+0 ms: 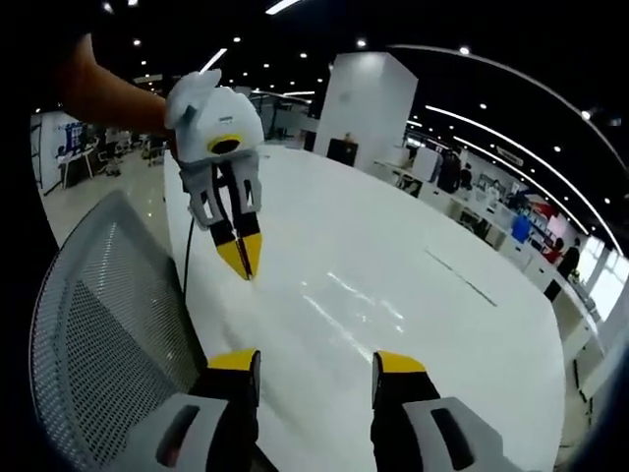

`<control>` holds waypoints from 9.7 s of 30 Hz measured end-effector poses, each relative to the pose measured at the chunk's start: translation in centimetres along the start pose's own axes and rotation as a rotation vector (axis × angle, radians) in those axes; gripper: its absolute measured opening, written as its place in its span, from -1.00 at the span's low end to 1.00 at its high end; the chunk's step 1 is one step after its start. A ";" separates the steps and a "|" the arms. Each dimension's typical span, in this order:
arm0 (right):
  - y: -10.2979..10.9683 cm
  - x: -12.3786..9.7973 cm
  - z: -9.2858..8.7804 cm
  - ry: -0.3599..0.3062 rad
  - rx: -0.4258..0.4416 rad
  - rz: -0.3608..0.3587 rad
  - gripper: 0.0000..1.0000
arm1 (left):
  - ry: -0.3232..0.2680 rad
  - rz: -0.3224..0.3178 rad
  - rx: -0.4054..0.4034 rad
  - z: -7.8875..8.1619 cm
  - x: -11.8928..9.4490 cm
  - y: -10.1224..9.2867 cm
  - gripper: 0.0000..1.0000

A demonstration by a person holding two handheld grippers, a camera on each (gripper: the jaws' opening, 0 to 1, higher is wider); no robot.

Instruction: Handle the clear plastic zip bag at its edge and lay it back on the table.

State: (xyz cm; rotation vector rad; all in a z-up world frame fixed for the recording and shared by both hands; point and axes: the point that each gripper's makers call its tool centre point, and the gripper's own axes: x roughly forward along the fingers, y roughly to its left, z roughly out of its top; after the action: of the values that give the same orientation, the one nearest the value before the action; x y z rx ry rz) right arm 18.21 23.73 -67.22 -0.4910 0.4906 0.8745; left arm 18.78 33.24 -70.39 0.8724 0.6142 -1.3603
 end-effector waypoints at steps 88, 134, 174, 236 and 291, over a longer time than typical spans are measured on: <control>4.6 3.4 3.8 0.002 -0.284 0.210 -0.99 | -0.050 -0.012 0.189 5.0 -0.3 -0.6 -1.00; 4.9 2.9 3.5 0.004 -0.291 0.215 -1.00 | -0.045 -0.026 0.176 5.0 -0.4 -1.3 -1.00; 4.5 3.0 2.8 0.018 -0.272 0.211 -1.00 | -0.022 -0.032 0.170 4.3 -0.5 -1.0 -1.00; 4.4 2.8 2.2 0.021 -0.249 0.203 -1.00 | -0.003 -0.032 0.151 3.3 -0.9 -0.7 -1.00; 4.0 2.5 1.8 0.026 -0.230 0.194 -1.00 | 0.014 -0.029 0.143 2.9 -1.1 -0.4 -1.00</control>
State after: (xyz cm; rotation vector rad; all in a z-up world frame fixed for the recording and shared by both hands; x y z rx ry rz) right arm 16.72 28.50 -68.10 -0.6736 0.4692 1.1188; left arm 17.95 31.52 -67.91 0.9920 0.5470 -1.4390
